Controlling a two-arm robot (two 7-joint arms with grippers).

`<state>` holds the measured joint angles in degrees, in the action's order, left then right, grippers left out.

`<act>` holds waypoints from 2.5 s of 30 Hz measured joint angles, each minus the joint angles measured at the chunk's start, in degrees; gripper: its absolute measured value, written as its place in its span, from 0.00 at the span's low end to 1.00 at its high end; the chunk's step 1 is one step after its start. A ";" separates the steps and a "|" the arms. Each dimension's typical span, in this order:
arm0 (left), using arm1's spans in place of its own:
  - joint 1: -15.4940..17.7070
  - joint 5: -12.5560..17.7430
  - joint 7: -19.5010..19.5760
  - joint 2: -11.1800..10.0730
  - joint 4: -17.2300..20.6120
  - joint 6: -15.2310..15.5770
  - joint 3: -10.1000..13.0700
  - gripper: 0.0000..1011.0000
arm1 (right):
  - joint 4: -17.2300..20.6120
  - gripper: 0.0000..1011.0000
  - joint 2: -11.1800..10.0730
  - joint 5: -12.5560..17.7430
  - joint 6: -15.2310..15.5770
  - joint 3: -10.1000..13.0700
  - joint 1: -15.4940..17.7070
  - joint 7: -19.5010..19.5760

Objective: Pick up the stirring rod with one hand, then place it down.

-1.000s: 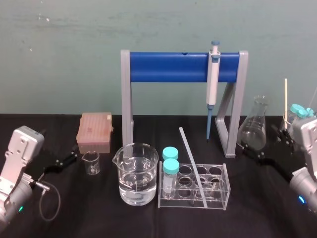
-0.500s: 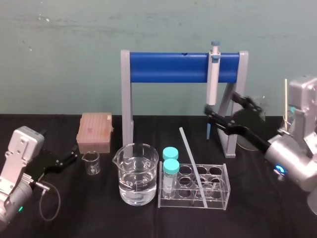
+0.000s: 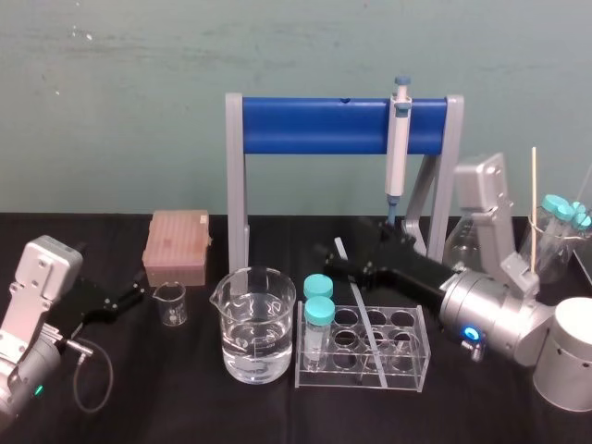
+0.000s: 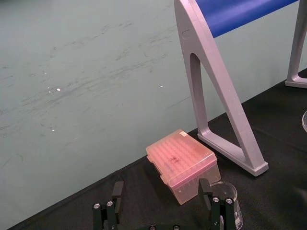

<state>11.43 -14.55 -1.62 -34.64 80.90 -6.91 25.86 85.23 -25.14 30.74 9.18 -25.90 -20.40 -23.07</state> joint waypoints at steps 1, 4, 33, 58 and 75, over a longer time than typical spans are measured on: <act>0.00 0.00 0.00 0.00 0.00 0.00 0.00 0.99 | -0.16 0.99 0.00 -0.18 0.47 -0.21 -0.06 -0.05; 0.00 0.00 0.00 0.00 0.00 0.00 0.00 0.99 | -1.15 0.99 0.14 -1.02 2.06 -0.99 -0.34 -0.16; 0.00 0.00 0.00 0.00 0.00 0.00 0.00 0.99 | -3.60 0.90 1.05 -4.25 2.90 -2.04 -1.39 0.01; 0.00 0.00 0.00 0.00 0.00 0.00 0.00 0.99 | -3.52 0.13 1.04 -4.04 2.85 -1.97 -1.31 0.01; 0.00 0.00 0.00 0.00 0.00 0.00 0.00 0.99 | -3.82 0.07 2.18 -6.52 -8.00 0.06 0.64 -0.84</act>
<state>11.43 -14.55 -1.62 -34.65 80.90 -6.91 25.86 81.42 -22.96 24.21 1.19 -25.84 -19.76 -23.90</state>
